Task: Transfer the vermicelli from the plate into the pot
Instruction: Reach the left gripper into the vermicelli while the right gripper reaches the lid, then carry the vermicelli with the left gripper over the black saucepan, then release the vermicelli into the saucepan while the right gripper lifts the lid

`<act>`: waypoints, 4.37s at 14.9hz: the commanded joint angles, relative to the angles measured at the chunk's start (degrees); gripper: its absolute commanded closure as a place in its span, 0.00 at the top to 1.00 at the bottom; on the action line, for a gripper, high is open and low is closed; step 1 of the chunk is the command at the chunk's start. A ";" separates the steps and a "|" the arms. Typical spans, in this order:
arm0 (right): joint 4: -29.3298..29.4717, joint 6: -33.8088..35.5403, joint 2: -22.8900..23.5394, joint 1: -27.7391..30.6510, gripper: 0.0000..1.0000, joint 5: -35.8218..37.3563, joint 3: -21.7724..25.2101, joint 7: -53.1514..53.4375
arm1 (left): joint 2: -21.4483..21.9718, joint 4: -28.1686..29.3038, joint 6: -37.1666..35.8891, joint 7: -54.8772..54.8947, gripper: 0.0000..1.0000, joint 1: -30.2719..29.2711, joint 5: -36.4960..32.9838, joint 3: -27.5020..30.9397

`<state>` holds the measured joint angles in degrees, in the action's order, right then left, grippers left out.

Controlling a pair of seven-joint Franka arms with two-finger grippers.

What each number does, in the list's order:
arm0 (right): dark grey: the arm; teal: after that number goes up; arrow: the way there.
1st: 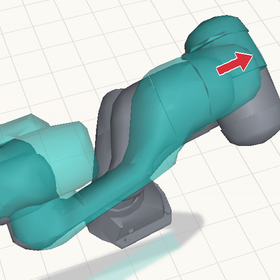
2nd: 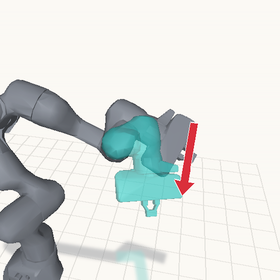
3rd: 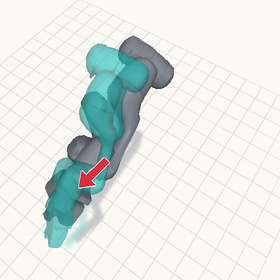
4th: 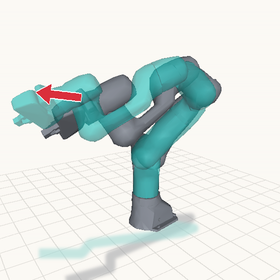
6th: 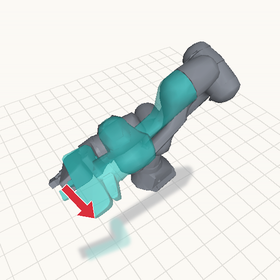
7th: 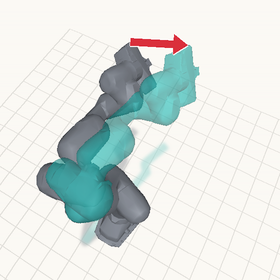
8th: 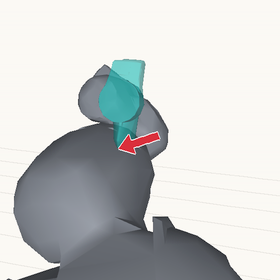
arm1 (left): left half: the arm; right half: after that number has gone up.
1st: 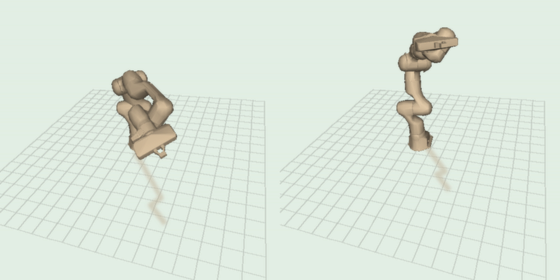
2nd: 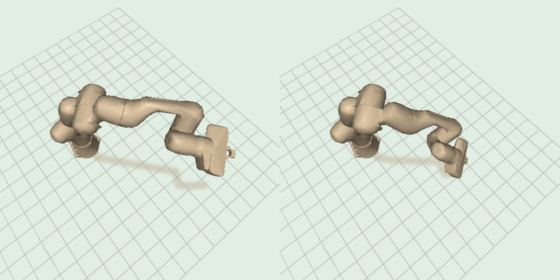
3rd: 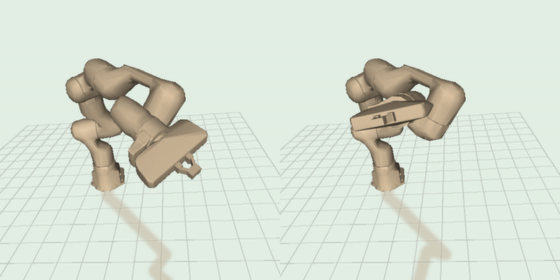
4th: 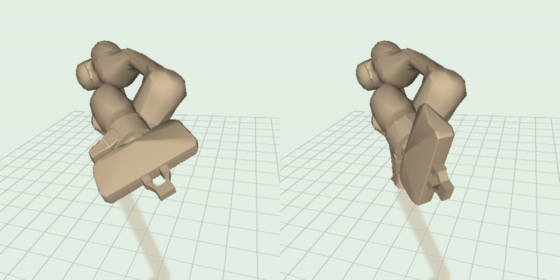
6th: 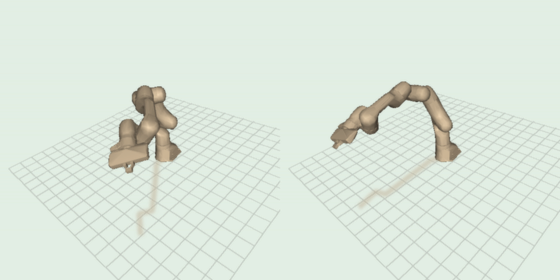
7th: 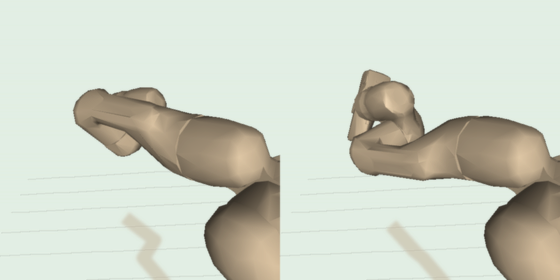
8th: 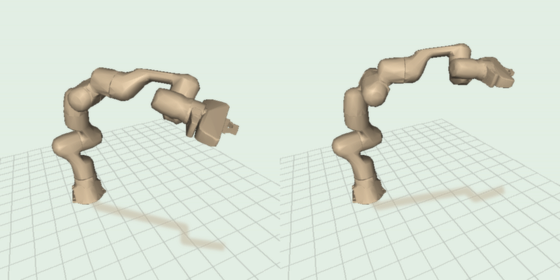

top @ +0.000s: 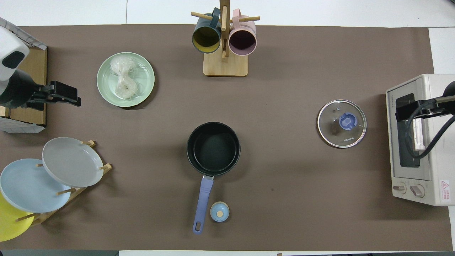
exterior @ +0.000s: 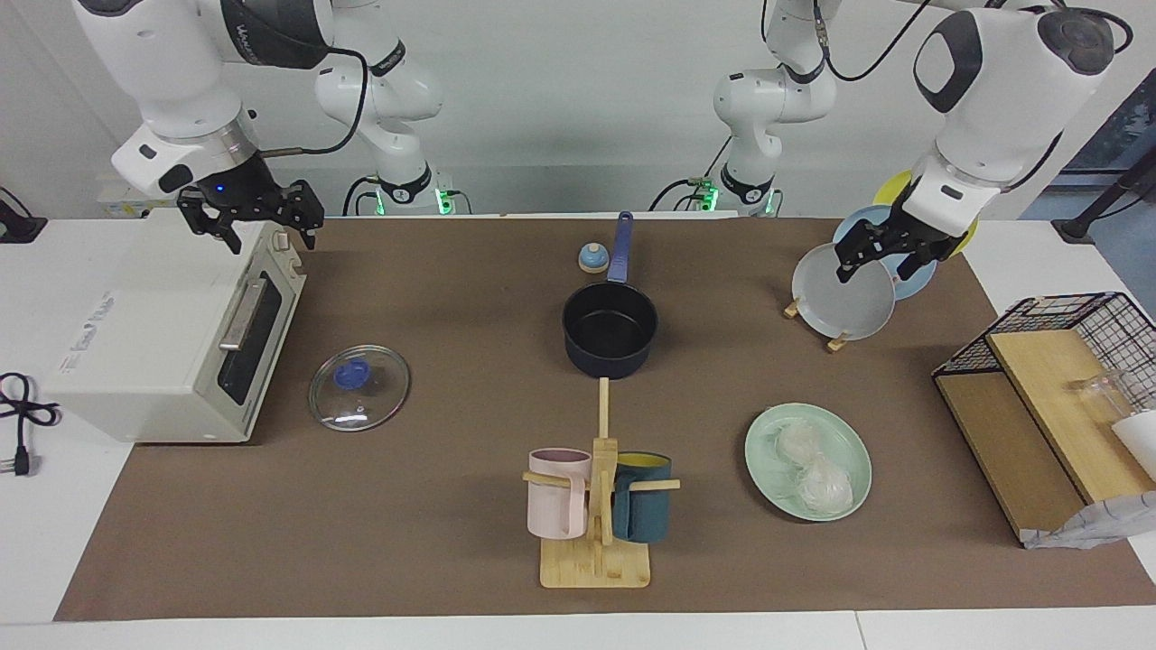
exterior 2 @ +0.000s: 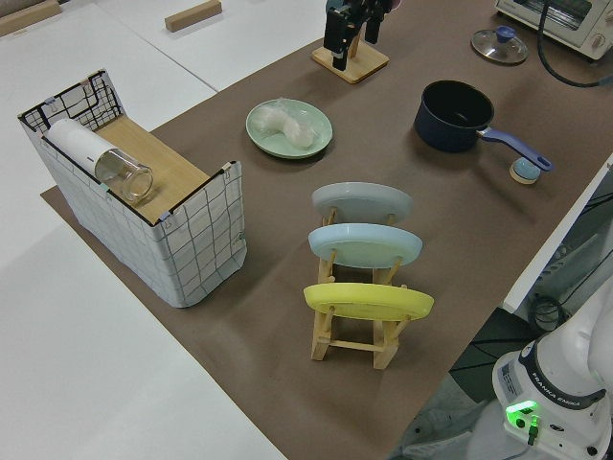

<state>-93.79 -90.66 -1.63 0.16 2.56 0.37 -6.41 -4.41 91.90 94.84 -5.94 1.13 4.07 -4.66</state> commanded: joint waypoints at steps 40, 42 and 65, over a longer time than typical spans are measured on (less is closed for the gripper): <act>-29.87 -46.45 11.73 -0.33 0.96 -1.94 -0.10 -12.31 | -22.51 -10.33 14.25 0.40 0.00 2.91 1.43 -0.44; -29.00 -45.23 11.73 -0.42 0.96 -1.94 -0.10 -11.96 | -20.30 -10.86 9.51 -2.39 0.00 2.91 5.15 -0.26; -8.18 -22.21 12.26 -3.66 0.54 -2.12 -3.00 -1.08 | -0.95 26.93 33.21 -30.36 0.00 28.93 14.48 -4.48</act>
<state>-105.95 -116.35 10.04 -2.35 1.10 -0.90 -12.13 -5.53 116.53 124.61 -37.20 28.41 17.58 -10.11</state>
